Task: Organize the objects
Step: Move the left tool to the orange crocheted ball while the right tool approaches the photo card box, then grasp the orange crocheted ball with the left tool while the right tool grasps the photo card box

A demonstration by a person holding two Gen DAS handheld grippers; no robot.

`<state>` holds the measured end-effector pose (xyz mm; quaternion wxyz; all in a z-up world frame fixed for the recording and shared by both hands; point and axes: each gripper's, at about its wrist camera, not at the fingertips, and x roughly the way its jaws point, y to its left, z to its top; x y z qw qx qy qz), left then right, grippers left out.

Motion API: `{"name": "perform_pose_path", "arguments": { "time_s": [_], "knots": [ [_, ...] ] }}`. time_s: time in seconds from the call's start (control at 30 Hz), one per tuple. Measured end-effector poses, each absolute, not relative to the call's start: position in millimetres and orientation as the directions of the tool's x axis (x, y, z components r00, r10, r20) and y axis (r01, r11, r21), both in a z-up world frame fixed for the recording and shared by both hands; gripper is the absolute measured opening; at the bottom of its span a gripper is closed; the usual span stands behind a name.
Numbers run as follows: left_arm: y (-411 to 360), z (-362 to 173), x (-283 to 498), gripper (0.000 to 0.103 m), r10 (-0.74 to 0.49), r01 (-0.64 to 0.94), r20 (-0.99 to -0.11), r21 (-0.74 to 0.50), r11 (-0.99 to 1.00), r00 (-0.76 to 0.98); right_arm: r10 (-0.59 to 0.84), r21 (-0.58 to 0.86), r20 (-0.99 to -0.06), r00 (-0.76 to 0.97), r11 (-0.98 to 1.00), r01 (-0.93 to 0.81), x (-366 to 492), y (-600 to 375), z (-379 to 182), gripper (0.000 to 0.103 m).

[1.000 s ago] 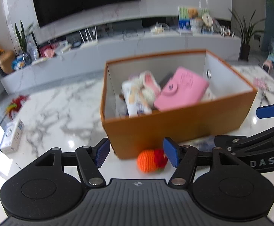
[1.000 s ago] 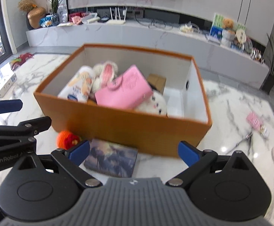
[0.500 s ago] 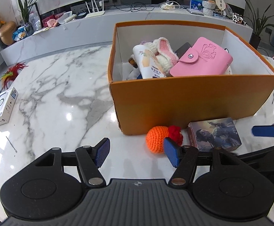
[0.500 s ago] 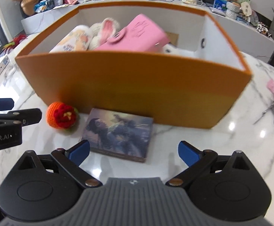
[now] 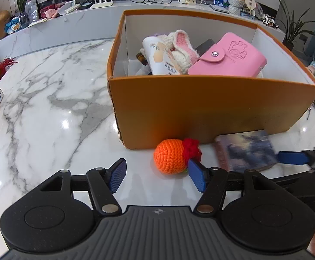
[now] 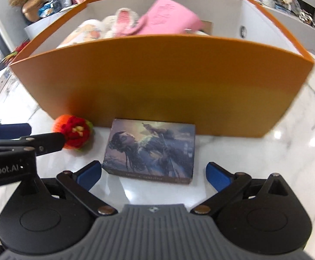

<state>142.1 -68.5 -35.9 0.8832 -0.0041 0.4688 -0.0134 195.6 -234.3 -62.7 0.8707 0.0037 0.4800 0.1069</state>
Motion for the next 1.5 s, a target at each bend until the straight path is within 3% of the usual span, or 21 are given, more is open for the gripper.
{"name": "perform_pose_path", "arguments": {
  "time_s": [0.33,0.77,1.2,1.5],
  "knots": [
    [-80.6,-38.3,148.0,0.076,-0.054,0.043,-0.823,-0.036,0.998,0.565,0.127,0.056,-0.843,0.523,0.987,-0.148,189.9,-273.5,-58.7,0.102],
    [-84.6,-58.2,161.7,0.076,-0.091,0.019,-0.835,-0.096,0.995,0.543,0.144,0.061,-0.843,0.518,0.983,-0.173,191.2,-277.4,-62.3,0.102],
    [-92.2,-63.3,162.4,0.076,-0.014,0.000,-0.832,-0.016,1.000,0.554,0.168,0.099,-0.829,0.534,0.983,-0.155,191.6,-285.8,-64.6,0.102],
    [-99.4,-62.7,157.3,0.073,0.000,0.006,-0.834,0.004,1.000,0.552,0.114,0.013,-0.827,0.551,0.983,-0.185,190.7,-276.2,-69.1,0.102]
  ]
}}
